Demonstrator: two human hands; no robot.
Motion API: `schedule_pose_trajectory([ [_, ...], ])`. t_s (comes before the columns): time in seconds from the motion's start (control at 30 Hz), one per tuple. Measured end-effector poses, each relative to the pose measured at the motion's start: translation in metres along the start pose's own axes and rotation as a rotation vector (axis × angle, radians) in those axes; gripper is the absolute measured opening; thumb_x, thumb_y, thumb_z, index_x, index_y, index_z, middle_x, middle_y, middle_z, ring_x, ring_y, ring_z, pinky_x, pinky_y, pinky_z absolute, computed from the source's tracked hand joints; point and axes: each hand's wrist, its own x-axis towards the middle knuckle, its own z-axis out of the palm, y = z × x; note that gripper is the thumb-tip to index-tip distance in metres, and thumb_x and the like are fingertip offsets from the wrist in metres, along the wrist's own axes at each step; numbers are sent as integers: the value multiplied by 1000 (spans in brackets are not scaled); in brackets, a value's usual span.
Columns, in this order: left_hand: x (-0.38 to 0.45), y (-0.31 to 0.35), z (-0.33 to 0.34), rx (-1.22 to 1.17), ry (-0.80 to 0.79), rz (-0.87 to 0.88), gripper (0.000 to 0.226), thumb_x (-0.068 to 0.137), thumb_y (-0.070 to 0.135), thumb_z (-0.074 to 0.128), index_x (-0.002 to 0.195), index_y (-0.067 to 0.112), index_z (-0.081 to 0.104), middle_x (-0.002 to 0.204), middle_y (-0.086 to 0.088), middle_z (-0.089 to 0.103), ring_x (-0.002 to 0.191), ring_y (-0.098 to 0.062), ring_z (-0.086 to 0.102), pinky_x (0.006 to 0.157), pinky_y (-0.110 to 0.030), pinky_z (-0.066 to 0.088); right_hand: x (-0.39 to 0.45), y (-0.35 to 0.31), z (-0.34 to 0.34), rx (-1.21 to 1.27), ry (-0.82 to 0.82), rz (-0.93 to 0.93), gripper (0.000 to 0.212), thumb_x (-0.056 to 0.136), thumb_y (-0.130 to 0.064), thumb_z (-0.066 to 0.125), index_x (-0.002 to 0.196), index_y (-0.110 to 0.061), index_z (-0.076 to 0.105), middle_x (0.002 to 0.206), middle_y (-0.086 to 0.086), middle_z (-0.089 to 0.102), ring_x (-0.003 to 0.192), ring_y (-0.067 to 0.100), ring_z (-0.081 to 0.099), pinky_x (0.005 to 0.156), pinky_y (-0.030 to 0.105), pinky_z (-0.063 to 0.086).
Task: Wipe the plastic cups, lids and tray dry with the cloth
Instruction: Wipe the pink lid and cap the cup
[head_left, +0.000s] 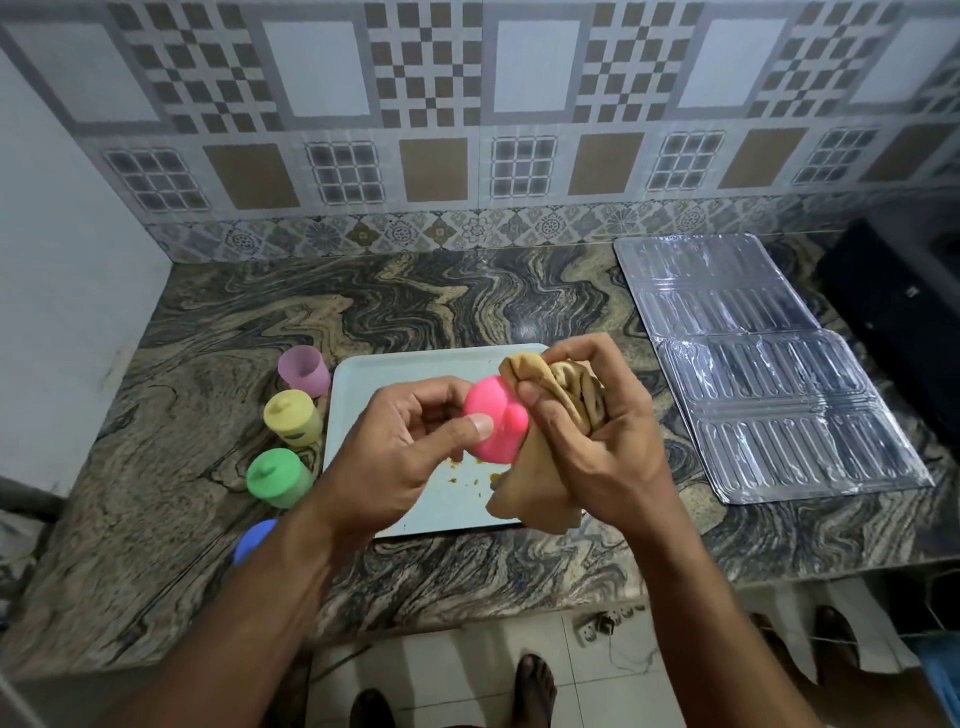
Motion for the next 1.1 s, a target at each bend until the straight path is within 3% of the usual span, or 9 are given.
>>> schedule_pose_trajectory([
  [0.17,-1,2,4,-116,-65,-112,15,91,14,62,88,16,77,80,0,65,75,-10,52,69,-20,44,15,-8,-11,-90,-125,7,17,98,-5,73,105,-2,58,80,14,64,70,8,57,66,19,49],
  [0.3,1,-1,4,-258,-10,-185,19,89,19,66,99,6,76,97,-15,64,94,-28,49,82,-32,43,13,-7,-14,-5,-172,84,18,99,-13,71,107,-9,56,84,-10,64,76,1,58,70,17,49],
  [0.4,-2,1,5,-312,-32,-219,44,81,29,75,115,1,72,109,-13,68,103,-27,57,90,-36,46,6,-2,-1,120,33,93,18,98,-11,73,105,-9,56,83,-15,67,75,-1,59,70,16,50],
  [0.53,-10,-1,32,-230,107,-131,55,75,12,89,125,10,68,118,-12,76,108,-20,71,92,-34,58,-3,5,19,206,288,85,17,99,-7,71,105,-6,56,82,-5,65,73,6,59,68,20,52],
  [0.6,-11,-5,39,-234,211,-106,51,75,7,85,123,9,70,117,-15,78,107,-22,72,90,-35,58,-6,6,24,257,359,105,17,97,-12,74,102,-12,57,83,-6,67,74,6,60,69,22,53],
  [0.7,-14,-5,43,-442,182,-98,40,82,12,78,121,7,72,119,-17,75,110,-26,70,96,-36,57,-7,6,24,294,460,108,14,94,-20,71,101,-16,59,87,-2,67,79,11,61,74,27,53],
  [0.83,-17,-3,56,-628,256,-124,29,89,15,70,117,8,75,118,-19,74,107,-26,72,87,-35,61,-10,2,23,263,443,69,13,96,-17,70,102,-16,59,88,-4,68,80,9,63,75,25,55],
  [1.0,-12,-3,56,-577,418,-116,22,82,19,78,103,15,79,101,-11,79,87,-15,74,79,-27,59,-18,-1,20,14,368,-50,15,98,-12,71,103,-20,58,88,-13,67,77,3,63,73,20,54],
  [1.1,-12,-8,51,-456,427,-97,14,81,24,84,94,23,81,95,-3,79,84,-10,68,76,-23,52,-20,1,17,-160,299,-131,13,99,-20,70,107,-22,60,102,-1,68,84,21,67,75,39,56],
])
